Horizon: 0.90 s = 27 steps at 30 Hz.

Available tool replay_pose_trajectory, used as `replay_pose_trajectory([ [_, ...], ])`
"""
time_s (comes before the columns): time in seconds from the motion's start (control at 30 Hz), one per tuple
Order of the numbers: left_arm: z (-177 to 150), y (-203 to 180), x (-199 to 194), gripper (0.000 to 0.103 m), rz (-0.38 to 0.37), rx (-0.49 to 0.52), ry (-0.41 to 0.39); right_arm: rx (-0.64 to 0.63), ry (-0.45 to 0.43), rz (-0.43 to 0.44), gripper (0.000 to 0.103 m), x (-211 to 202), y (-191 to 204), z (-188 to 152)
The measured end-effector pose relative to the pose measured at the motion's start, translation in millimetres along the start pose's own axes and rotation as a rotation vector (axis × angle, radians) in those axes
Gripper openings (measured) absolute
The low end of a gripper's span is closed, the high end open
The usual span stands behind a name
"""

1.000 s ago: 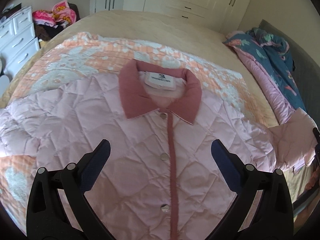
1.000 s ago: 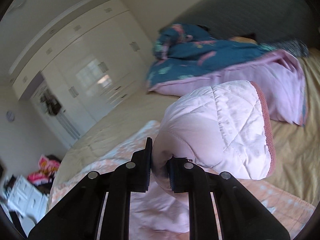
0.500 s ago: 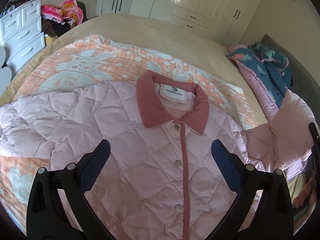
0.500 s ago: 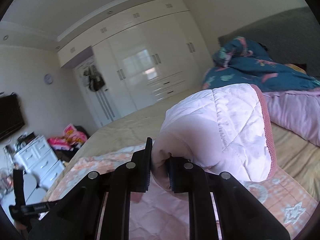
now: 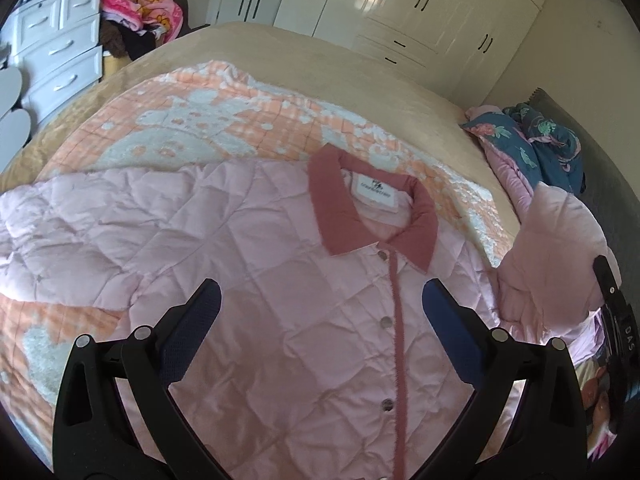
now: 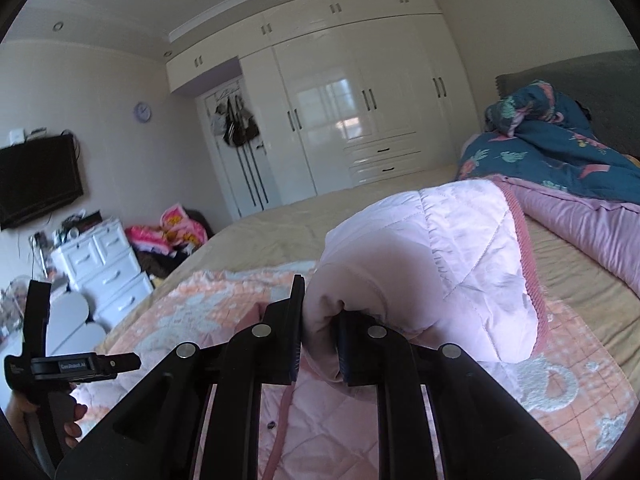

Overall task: Fold large clothes
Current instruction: 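Lift the sleeve and fold it across the jacket front with the right tool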

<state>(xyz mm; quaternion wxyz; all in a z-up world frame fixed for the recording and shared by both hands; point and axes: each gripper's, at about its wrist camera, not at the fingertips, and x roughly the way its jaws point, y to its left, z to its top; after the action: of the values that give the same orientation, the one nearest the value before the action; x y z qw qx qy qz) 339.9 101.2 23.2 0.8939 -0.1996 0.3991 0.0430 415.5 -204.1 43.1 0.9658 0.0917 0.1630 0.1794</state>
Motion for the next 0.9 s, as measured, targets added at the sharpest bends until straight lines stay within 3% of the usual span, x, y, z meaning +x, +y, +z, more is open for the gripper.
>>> replay_pose_trajectory([
  [0.17, -16, 18, 7, 0.095, -0.028, -0.027, 0.029, -0.063, 0.068, 0.022, 0.014, 19, 22, -21],
  [0.37, -31, 31, 21, 0.095, -0.074, -0.060, 0.079, -0.104, 0.244, 0.069, 0.014, 56, 47, -60],
  [0.6, -39, 33, 36, 0.095, -0.134, -0.071, 0.111, -0.103, 0.370, 0.095, 0.019, 80, 66, -105],
  [0.7, -42, 33, 46, 0.095, -0.136, -0.063, 0.124, -0.063, 0.418, 0.115, 0.032, 85, 67, -117],
  [0.77, -44, 37, 53, 0.095, -0.131, -0.076, 0.146, -0.011, 0.460, 0.122, 0.053, 87, 66, -124],
  [0.9, -37, 50, 51, 0.095, -0.165, -0.132, 0.149, 0.179, 0.538, 0.095, 0.064, 83, 50, -131],
])
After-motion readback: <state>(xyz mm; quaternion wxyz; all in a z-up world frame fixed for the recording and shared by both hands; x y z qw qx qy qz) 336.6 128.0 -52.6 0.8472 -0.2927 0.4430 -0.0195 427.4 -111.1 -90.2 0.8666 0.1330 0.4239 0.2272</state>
